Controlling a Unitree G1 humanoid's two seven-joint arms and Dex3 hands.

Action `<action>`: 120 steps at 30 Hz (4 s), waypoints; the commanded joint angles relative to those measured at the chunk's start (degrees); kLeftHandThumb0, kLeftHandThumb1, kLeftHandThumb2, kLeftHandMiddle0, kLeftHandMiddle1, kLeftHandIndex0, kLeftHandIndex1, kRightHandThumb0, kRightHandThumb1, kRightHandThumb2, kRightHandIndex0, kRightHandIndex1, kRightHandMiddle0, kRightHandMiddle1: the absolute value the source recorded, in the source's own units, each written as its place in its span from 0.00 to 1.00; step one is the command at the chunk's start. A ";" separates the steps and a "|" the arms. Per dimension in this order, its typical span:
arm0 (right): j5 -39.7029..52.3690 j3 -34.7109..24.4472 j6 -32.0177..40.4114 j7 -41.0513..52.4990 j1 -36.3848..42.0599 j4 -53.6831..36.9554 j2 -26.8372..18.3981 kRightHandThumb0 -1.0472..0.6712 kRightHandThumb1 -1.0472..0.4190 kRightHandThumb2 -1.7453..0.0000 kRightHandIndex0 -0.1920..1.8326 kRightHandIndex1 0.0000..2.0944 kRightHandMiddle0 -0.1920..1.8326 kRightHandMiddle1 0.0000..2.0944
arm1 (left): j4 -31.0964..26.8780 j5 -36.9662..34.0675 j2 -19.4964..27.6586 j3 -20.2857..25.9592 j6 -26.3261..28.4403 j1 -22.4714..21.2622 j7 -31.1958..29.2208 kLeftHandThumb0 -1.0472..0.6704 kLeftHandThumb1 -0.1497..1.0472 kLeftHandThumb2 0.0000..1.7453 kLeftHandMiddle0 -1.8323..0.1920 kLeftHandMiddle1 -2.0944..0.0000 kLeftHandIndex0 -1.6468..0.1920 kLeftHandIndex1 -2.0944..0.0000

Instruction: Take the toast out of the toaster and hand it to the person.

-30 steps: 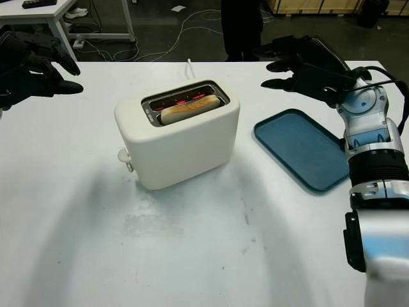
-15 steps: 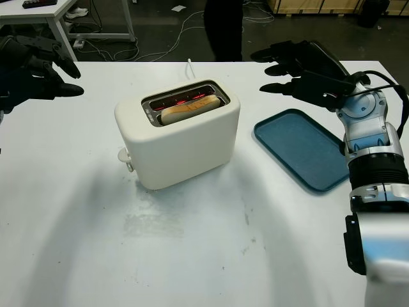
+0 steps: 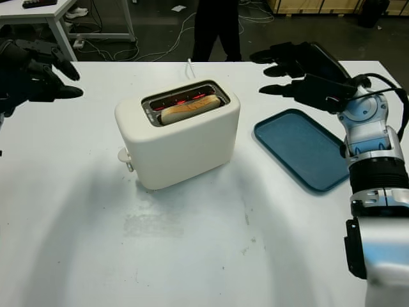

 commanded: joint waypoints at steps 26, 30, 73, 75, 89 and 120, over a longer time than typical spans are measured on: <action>0.24 -0.61 2.71 -0.65 2.07 -4.79 -1.13 0.37 0.12 1.00 0.47 0.00 0.43 0.00 | -0.17 0.45 1.60 -0.01 -0.61 0.40 0.12 0.00 0.73 0.01 0.39 0.51 0.39 0.51; -0.18 -0.52 1.98 -1.05 2.03 -4.58 -1.33 0.36 0.12 1.00 0.47 0.00 0.43 0.00 | 0.36 -0.13 1.45 0.14 -1.02 0.19 -0.30 0.00 0.73 0.01 0.39 0.52 0.39 0.51; 0.03 -0.49 3.27 -0.19 2.00 -6.08 -1.27 0.38 0.12 1.00 0.48 0.00 0.43 0.00 | -0.25 -0.33 1.47 0.41 -0.45 1.21 -0.44 0.00 0.74 0.00 0.37 0.51 0.38 0.49; 0.00 -0.49 3.08 -0.32 2.02 -6.07 -1.22 0.38 0.12 1.00 0.48 0.00 0.43 0.00 | 0.00 -0.54 1.39 0.50 -0.90 1.19 -0.54 0.00 0.74 0.00 0.37 0.51 0.38 0.49; 0.19 -0.43 3.51 -0.04 2.05 -6.27 -1.06 0.39 0.12 1.00 0.48 0.00 0.43 0.00 | 0.38 -0.25 1.55 0.43 -1.80 1.19 -0.26 0.00 0.75 0.01 0.37 0.50 0.38 0.49; 0.53 -0.39 3.23 0.80 1.86 -6.41 -0.83 0.38 0.12 1.00 0.48 0.01 0.43 0.00 | 0.42 -0.54 1.27 0.40 -0.99 0.70 -0.65 0.00 0.73 0.00 0.38 0.51 0.39 0.49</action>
